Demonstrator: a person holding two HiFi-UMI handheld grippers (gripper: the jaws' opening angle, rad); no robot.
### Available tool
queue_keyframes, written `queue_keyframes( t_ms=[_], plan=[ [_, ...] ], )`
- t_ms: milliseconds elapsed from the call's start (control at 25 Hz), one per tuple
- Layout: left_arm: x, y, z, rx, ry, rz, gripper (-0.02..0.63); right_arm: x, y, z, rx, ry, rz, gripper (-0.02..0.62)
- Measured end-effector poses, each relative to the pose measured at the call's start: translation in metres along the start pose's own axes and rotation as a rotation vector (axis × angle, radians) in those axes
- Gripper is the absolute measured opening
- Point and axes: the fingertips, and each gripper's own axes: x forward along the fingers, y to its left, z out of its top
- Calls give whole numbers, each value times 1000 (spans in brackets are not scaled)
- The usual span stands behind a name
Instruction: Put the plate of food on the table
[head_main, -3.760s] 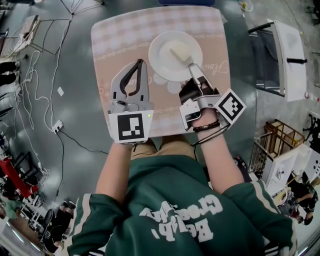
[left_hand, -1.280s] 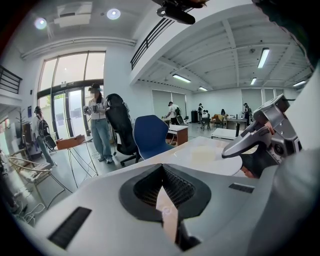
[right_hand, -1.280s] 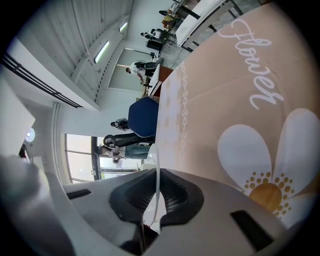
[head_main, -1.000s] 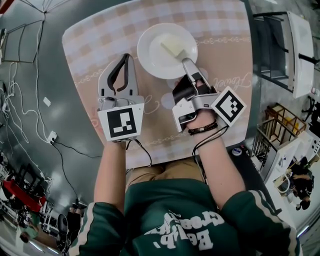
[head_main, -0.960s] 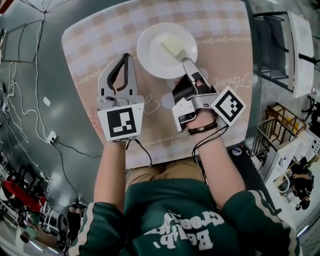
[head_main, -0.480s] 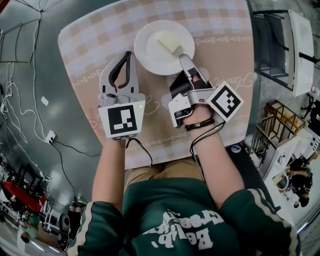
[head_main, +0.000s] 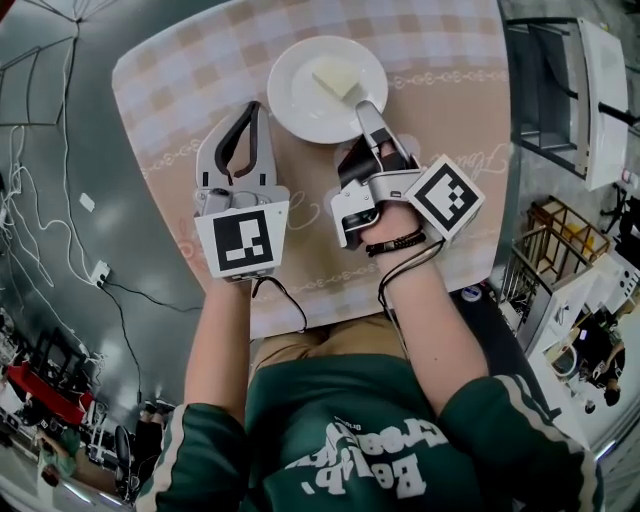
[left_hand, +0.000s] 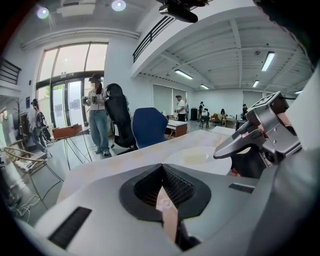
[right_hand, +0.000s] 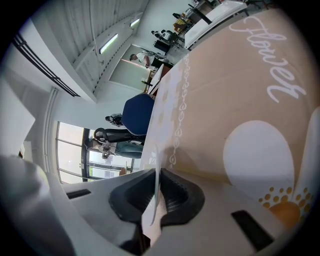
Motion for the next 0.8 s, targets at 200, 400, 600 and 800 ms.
queue_keyframes(
  t_ms=[200,400,600,800],
  plan=[
    [1,-1,-2,-2,2,-8,9,2,-5,-2,7,-8,-33,25],
    [3,3,-4,-2,7,-5,9,4,-10,-2,-5,-6,-54,25],
    [5,3,-7,-2,14,-11,9,5,-14,-3,-6,-10,-78,25],
    [7,5,-12,-4,27,-12,9,7,-13,-5,-3,-5,-52,25]
  ],
)
